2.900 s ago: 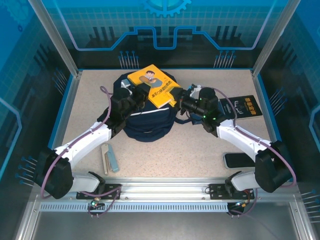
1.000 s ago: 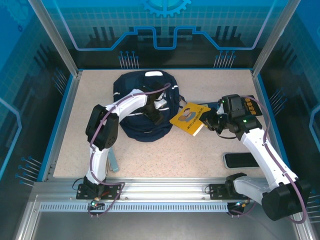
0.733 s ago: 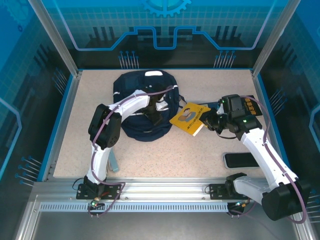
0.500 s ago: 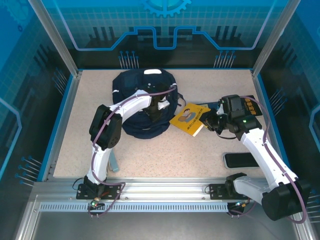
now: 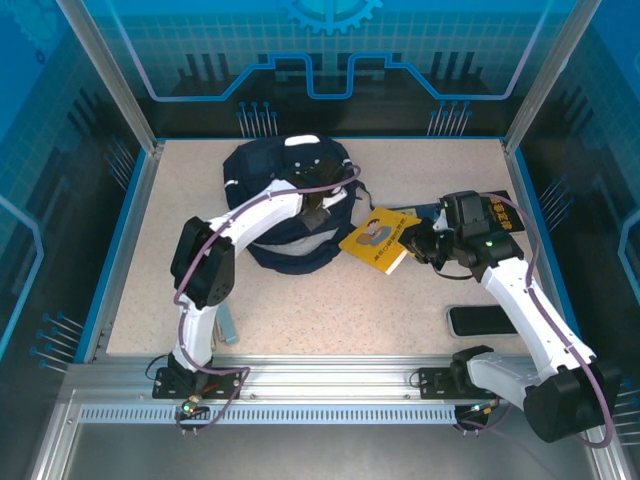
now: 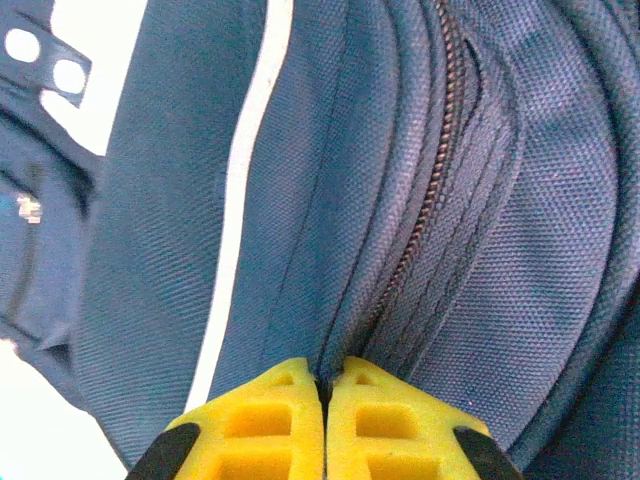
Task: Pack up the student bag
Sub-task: Open the student bag at the top-center of the table.
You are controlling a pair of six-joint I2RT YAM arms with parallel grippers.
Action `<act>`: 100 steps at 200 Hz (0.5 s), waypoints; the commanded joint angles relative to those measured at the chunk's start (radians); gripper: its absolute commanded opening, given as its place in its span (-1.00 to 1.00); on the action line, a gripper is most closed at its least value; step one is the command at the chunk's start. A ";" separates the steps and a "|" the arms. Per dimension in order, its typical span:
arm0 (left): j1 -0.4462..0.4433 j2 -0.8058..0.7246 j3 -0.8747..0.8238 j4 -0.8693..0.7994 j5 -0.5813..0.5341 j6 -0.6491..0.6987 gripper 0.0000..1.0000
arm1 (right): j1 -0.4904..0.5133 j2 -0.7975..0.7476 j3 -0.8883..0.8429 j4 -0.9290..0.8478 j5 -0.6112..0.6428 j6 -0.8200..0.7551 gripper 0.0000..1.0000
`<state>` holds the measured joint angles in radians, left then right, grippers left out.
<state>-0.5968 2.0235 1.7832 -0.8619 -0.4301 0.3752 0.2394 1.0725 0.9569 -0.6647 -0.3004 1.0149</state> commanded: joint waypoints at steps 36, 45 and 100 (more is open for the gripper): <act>-0.007 -0.199 0.019 0.158 -0.057 -0.107 -1.00 | 0.014 -0.029 0.001 0.162 -0.124 -0.028 -0.92; -0.011 -0.214 0.019 0.171 -0.059 -0.121 -1.00 | 0.027 -0.022 -0.008 0.198 -0.141 -0.015 -0.92; -0.066 -0.254 0.007 0.274 -0.172 -0.168 -1.00 | 0.124 0.065 -0.043 0.396 -0.116 0.091 -0.93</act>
<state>-0.6376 1.8442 1.7775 -0.7162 -0.5304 0.2680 0.3298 1.1019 0.9245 -0.4530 -0.3870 1.0409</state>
